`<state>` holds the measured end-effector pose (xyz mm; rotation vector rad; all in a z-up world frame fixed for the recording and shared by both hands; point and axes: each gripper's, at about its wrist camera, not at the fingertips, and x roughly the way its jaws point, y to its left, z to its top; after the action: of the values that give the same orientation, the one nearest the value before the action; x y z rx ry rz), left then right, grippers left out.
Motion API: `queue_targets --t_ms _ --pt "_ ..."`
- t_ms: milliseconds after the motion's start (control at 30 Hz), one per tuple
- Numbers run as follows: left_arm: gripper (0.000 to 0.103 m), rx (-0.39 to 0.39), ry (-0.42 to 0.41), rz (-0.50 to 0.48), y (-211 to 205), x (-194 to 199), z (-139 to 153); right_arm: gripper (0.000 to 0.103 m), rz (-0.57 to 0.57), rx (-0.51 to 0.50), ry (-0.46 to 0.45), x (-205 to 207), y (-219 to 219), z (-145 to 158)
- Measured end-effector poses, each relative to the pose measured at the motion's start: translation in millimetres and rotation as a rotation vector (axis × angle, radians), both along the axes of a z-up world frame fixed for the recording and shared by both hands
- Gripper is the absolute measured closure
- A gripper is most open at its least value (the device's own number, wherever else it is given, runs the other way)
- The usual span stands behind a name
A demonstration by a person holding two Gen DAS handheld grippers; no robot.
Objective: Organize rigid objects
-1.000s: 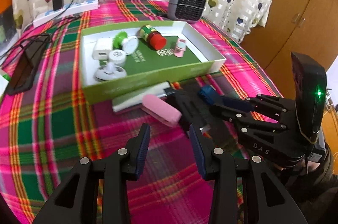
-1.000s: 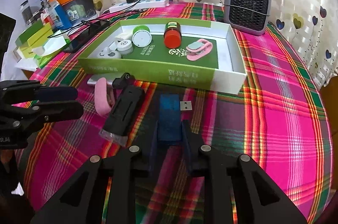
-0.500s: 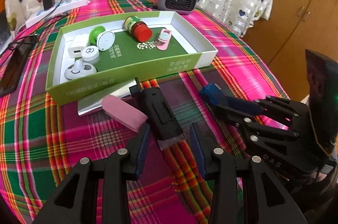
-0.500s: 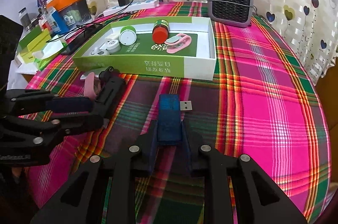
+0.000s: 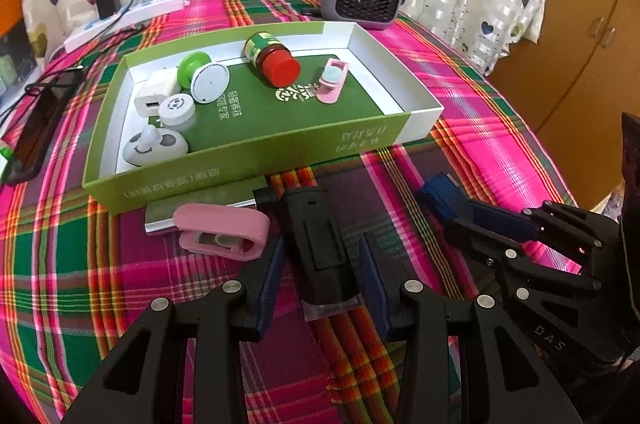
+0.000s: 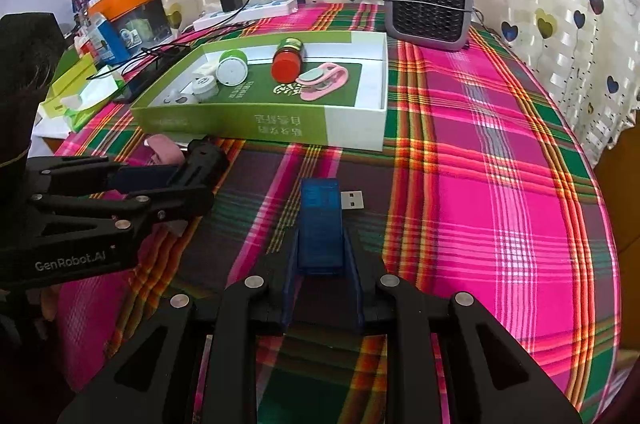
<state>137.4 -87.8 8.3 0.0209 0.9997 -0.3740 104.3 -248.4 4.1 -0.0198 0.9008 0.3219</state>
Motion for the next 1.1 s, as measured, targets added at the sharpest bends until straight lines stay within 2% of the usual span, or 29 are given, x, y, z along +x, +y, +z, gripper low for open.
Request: queue_targets --t_ms 400,600,667,1100 --pt "0.066 0.017 -0.034 0.002 -2.3 -3.5 -1.7 0.08 -0.003 0.004 0.001 0.3 -1.7 -0.2" --pt "0.072 0.025 -0.05 0.008 -0.5 -5.0 -2.6 0.08 -0.004 -0.003 0.0 0.4 -1.8 -0.5" --pt "0.076 0.03 -0.054 0.012 0.3 -5.4 -2.7 0.08 -0.004 -0.004 0.0 0.4 -1.6 -0.5" --pt "0.077 0.018 -0.055 0.016 3.0 -5.2 -2.8 0.08 -0.006 -0.014 -0.002 0.6 -0.5 -0.4"
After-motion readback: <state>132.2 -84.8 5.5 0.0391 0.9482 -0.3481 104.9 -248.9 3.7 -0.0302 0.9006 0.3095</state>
